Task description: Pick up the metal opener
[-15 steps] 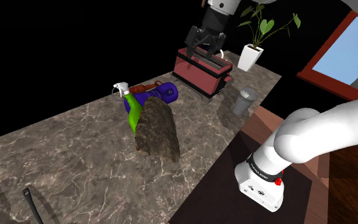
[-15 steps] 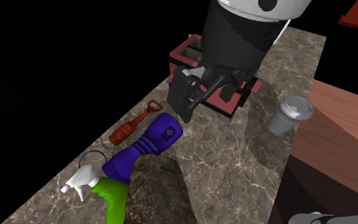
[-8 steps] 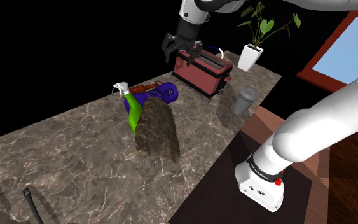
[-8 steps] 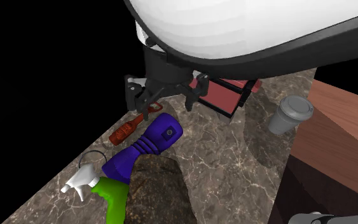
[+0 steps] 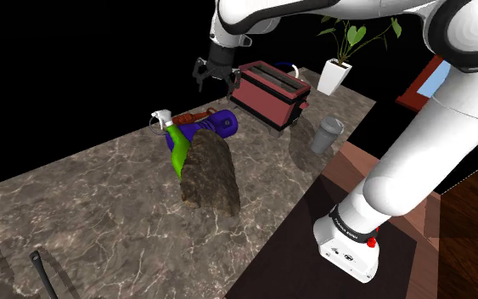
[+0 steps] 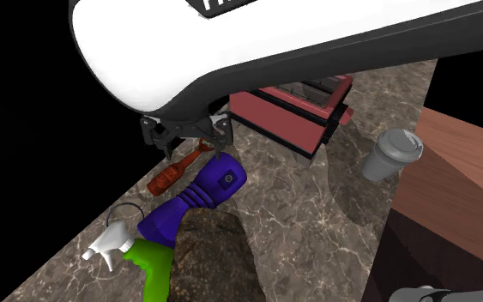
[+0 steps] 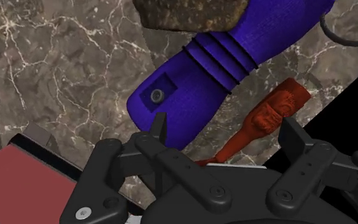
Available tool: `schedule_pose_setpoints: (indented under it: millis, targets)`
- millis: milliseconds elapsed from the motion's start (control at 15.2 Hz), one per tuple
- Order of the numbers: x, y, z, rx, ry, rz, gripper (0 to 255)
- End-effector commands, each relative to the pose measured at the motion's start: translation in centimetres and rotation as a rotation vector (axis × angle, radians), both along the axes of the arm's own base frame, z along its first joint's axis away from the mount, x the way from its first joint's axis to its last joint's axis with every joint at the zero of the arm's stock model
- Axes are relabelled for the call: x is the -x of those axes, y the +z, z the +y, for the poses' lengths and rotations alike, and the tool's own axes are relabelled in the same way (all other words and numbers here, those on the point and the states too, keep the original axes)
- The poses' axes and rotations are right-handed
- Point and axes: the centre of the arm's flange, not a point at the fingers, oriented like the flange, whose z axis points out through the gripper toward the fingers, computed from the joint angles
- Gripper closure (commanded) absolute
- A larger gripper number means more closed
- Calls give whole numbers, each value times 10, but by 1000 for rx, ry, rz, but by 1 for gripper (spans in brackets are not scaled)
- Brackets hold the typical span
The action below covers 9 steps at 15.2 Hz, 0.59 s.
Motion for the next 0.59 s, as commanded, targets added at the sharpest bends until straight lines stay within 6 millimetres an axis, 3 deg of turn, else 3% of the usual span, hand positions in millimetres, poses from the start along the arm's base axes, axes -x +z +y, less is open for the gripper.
schedule_pose_setpoints:
  millis: [0, 528]
  targets:
    - [-20, -18, -1, -4, -79, 22, 0]
    - [-98, -96, -24, -22, -377, 108, 0]
